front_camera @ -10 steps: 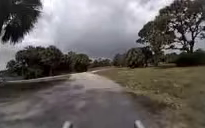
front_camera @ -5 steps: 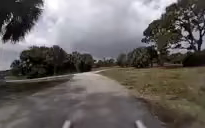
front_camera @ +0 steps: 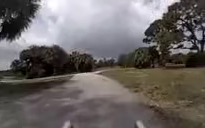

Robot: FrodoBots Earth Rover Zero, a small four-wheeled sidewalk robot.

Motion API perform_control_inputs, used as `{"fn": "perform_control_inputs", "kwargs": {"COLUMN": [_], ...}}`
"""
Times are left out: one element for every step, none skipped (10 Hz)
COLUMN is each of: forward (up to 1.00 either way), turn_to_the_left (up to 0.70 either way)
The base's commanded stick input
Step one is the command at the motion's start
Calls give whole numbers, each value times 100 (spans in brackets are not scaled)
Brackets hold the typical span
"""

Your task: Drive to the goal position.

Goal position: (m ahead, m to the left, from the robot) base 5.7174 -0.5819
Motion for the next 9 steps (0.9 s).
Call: {"fn": "perform_control_inputs", "kwargs": {"forward": [85, 85, 85, 85, 85, 85, 85, 85, 85], "turn_to_the_left": [5, 0, 0, 0, 0, 15, 20, 0, 0]}}
